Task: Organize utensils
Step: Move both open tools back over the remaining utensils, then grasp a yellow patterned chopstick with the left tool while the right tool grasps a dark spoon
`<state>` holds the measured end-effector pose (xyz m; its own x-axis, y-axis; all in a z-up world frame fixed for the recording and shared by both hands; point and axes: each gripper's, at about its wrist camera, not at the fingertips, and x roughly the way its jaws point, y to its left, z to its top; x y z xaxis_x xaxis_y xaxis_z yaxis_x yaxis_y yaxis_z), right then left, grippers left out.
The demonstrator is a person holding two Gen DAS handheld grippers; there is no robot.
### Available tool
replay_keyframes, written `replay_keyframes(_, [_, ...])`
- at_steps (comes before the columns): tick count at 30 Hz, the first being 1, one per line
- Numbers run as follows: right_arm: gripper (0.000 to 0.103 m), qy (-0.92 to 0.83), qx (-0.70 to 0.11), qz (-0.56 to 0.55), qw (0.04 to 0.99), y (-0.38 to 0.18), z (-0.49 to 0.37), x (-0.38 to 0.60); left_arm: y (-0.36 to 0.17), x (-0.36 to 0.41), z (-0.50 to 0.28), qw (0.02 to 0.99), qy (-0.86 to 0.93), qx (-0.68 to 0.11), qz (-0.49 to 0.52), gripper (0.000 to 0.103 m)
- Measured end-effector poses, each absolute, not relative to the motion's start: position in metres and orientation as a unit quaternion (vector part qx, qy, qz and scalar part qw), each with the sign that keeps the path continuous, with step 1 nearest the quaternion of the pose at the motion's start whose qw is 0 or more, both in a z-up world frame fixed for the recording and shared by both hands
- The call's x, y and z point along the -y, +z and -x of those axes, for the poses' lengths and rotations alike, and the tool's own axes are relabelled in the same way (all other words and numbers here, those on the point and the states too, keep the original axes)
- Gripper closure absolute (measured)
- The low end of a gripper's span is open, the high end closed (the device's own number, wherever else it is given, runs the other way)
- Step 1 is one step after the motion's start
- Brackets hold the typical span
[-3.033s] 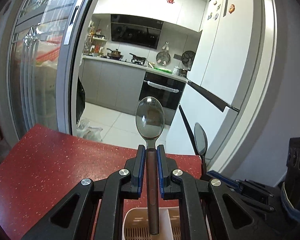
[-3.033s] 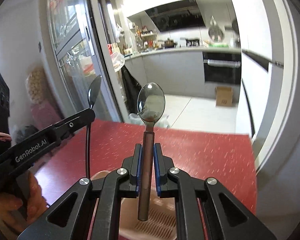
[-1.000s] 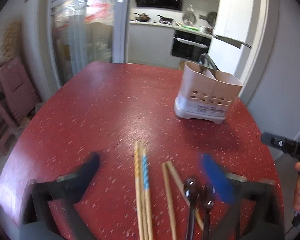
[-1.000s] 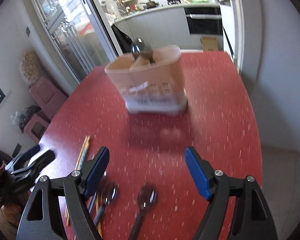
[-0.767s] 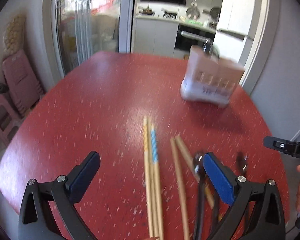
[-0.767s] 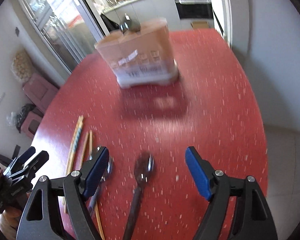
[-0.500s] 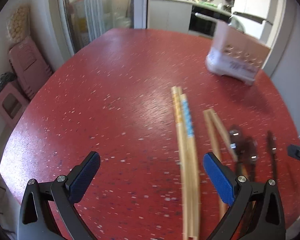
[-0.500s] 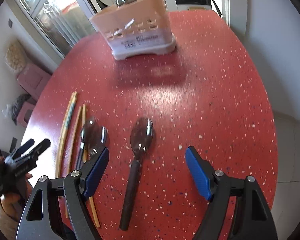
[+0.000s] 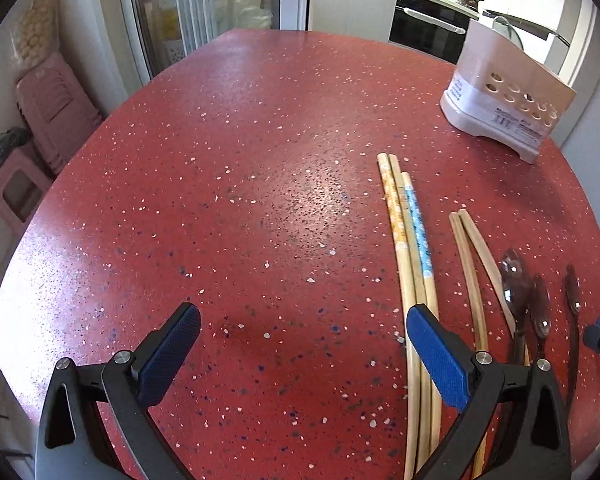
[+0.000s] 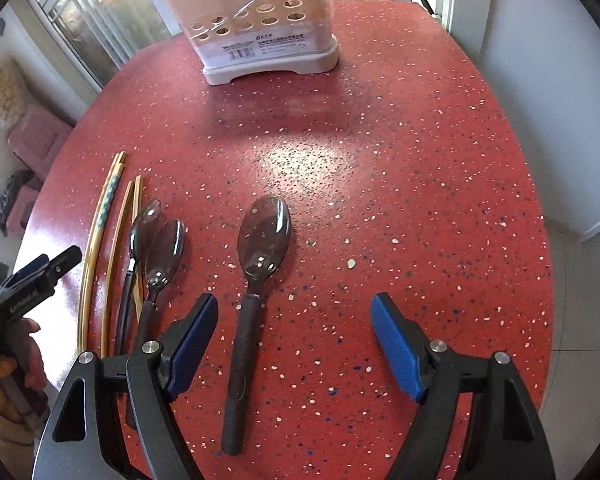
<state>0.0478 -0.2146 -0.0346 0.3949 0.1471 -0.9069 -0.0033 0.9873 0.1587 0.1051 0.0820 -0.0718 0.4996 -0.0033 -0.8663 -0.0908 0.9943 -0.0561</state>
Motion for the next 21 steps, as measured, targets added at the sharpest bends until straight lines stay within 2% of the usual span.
replay_keyframes(21, [0.022, 0.048, -0.551, -0.062, 0.831, -0.037, -0.048, 0.209, -0.076, -0.075, -0.121, 0.863, 0.006, -0.504, 0.038, 0.0])
